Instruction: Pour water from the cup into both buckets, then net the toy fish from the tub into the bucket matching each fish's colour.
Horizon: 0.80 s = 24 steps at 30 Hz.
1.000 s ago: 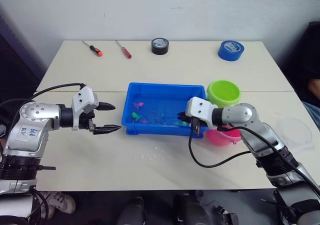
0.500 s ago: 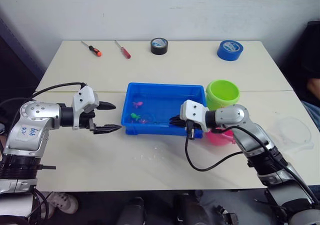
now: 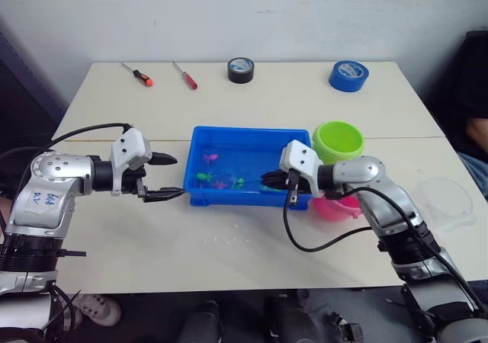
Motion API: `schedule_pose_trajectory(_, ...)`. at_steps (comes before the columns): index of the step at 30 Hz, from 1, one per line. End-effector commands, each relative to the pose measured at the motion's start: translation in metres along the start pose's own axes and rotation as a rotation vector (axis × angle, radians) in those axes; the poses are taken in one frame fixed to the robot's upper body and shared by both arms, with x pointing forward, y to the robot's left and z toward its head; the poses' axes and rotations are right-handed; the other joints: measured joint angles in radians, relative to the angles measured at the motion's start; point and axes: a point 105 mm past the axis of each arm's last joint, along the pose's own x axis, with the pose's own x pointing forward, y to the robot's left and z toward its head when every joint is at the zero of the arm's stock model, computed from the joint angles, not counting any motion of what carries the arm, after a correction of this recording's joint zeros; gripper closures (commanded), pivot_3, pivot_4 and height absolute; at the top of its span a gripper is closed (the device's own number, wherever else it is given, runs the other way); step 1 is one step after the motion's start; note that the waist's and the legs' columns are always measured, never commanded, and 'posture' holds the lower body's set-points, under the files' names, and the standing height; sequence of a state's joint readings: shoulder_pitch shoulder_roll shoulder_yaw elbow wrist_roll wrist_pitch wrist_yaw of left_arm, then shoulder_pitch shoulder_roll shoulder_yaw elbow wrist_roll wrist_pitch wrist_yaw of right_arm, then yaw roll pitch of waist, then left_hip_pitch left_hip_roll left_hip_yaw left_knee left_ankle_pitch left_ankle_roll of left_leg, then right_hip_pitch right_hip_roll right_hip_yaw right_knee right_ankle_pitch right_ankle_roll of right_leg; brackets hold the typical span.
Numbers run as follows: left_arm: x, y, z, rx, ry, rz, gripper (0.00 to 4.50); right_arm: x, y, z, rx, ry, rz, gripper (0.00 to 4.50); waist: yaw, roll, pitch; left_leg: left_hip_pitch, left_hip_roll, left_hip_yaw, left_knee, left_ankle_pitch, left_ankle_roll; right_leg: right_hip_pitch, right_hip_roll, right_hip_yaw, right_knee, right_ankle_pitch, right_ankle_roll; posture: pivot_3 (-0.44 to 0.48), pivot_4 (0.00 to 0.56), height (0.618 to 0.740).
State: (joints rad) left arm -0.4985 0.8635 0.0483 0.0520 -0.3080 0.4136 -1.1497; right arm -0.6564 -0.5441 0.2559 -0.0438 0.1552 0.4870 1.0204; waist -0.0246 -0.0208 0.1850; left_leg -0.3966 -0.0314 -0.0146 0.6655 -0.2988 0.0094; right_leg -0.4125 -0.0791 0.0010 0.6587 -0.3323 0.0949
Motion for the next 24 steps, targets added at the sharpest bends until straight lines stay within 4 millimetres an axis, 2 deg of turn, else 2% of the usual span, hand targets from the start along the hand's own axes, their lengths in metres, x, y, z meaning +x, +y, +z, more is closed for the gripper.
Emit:
schedule_pose_trajectory(1,0.001,0.002,0.012,0.045,-0.026,0.0,0.06,-0.01,-0.002,0.015,0.033,-0.052,-0.015,4.5,0.0,0.0,0.0,0.0,0.0,0.0,0.0,0.0,0.0,0.0,0.0,0.0,0.0,0.0,0.0,0.0,0.15,0.736)
schedule_pose_trajectory(8,0.009,0.003,0.019,0.048,-0.058,-0.02,0.06,-0.026,-0.009,0.02,0.166,-0.088,-0.076,4.5,0.0,0.0,0.0,0.0,0.0,0.0,0.0,0.0,0.0,0.0,0.0,0.0,0.0,0.0,0.0,0.0,0.15,0.736)
schedule_pose_trajectory(13,0.019,0.003,0.031,0.03,-0.128,-0.06,0.06,-0.049,-0.013,0.023,0.208,-0.112,-0.171,4.5,0.001,0.0,0.0,-0.001,0.0,0.0,0.0,0.0,0.0,0.0,0.0,0.0,0.0,0.0,0.0,0.0,0.15,0.736)
schedule_pose_trajectory(20,0.043,-0.005,0.057,-0.006,-0.249,-0.223,0.06,-0.107,-0.003,0.025,0.223,-0.114,-0.375,4.5,0.026,0.0,0.0,-0.002,0.0,-0.001,0.0,0.0,0.0,0.0,0.0,-0.001,-0.001,0.0,0.0,0.0,0.15,0.736)
schedule_pose_trajectory(24,0.067,-0.013,0.069,0.048,-0.264,-0.336,0.06,-0.154,0.019,0.017,0.242,-0.052,-0.549,4.5,0.039,0.0,0.0,-0.003,0.0,-0.001,0.0,0.0,0.0,0.0,0.0,-0.001,-0.001,0.0,0.0,0.0,0.15,0.736)
